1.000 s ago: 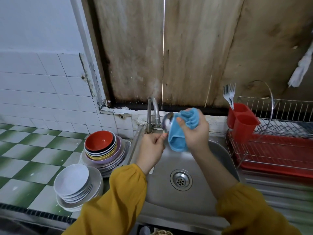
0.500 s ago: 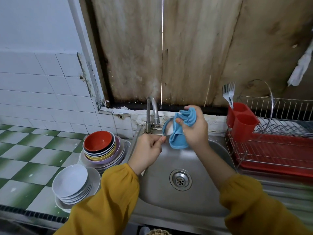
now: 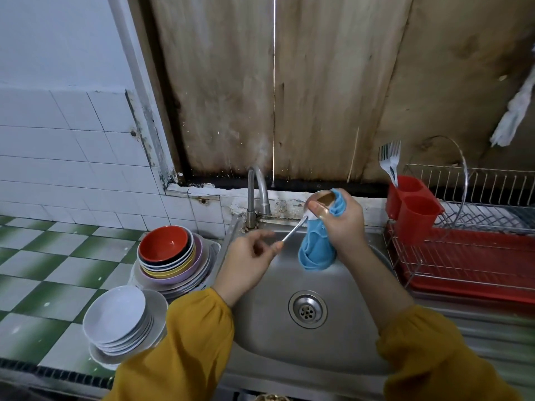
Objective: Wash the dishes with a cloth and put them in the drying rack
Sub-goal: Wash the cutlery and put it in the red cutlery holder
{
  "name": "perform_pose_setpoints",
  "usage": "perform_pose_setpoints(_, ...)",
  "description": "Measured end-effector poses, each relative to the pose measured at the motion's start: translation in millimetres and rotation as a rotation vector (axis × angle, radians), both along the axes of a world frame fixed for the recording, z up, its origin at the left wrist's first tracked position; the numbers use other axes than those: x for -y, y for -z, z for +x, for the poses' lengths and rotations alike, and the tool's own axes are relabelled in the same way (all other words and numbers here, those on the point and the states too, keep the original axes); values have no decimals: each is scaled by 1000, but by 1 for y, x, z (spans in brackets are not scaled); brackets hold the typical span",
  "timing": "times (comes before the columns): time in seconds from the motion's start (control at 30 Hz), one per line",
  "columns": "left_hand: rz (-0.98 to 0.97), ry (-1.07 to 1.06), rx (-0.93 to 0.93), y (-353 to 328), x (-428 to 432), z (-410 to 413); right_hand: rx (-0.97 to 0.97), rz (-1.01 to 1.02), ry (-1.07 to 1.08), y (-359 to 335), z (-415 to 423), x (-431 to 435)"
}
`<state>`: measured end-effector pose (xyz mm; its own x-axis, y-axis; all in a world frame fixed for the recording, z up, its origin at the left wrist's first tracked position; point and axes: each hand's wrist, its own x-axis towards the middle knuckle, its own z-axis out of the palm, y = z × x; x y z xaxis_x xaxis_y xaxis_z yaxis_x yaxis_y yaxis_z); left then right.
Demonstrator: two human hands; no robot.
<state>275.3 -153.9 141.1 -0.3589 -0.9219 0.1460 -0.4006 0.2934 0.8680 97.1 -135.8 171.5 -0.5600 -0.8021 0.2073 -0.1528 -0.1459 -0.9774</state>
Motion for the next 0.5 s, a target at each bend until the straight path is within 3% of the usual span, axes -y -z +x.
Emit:
perform_pose_setpoints(0.13, -65, -2, -197, -20, 7, -7, -221, 123, -179, 8, 6, -5)
perform_pose_setpoints(0.23, -60, 50, -161, -32, 15, -19, -263, 92, -348, 14, 16, -9)
perform_pose_setpoints(0.4, -77, -118, -223, -38, 18, -32, 89, -16, -342, 16, 24, -15)
perform_pose_setpoints(0.5, -150, -216, -346, -37, 14, -39, 114, 50, -331, 23, 33, -21)
